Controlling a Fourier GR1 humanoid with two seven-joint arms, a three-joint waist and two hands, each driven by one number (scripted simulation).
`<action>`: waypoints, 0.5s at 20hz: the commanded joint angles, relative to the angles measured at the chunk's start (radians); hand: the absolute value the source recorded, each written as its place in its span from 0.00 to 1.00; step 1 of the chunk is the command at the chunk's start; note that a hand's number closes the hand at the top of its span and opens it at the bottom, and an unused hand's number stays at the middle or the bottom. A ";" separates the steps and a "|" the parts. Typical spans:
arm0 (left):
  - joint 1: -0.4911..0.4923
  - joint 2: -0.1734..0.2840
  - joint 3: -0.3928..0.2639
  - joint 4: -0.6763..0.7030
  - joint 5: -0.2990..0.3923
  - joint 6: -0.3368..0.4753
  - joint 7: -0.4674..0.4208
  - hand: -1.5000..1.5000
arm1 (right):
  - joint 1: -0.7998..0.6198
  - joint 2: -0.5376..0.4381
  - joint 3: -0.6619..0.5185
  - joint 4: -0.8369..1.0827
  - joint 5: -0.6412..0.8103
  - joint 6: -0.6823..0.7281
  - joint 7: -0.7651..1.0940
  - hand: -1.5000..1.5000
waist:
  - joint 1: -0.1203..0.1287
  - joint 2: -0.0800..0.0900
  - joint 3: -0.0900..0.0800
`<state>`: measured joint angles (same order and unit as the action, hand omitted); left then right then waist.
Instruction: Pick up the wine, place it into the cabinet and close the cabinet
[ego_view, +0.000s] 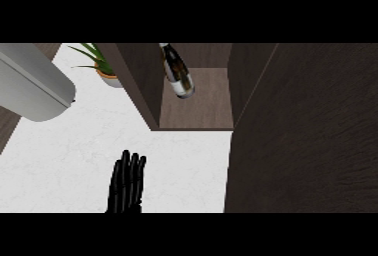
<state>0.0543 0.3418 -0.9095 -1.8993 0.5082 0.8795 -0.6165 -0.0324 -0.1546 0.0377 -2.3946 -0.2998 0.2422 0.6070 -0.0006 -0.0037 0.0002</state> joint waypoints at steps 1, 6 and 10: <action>0.124 0.102 -0.034 -0.110 -0.002 -0.077 -0.045 0.00 | 0.000 -0.025 -0.005 -0.129 -0.118 0.001 0.089 1.00 | 0.004 -0.001 -0.001; 0.140 0.157 0.036 -0.142 0.010 -0.104 -0.023 0.00 | 0.035 0.020 0.106 -0.164 -0.080 -0.003 0.097 1.00 | 0.001 0.000 -0.001; 0.197 0.234 0.127 -0.201 0.071 -0.174 -0.044 0.00 | 0.171 0.032 0.121 -0.115 -0.188 0.054 0.069 1.00 | -0.001 -0.001 -0.001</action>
<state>0.2018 0.5386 -0.8224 -2.0668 0.5567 0.7470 -0.6352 0.0550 -0.1383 0.1274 -2.3928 -0.3211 0.3085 0.6076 -0.0022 -0.0041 0.0000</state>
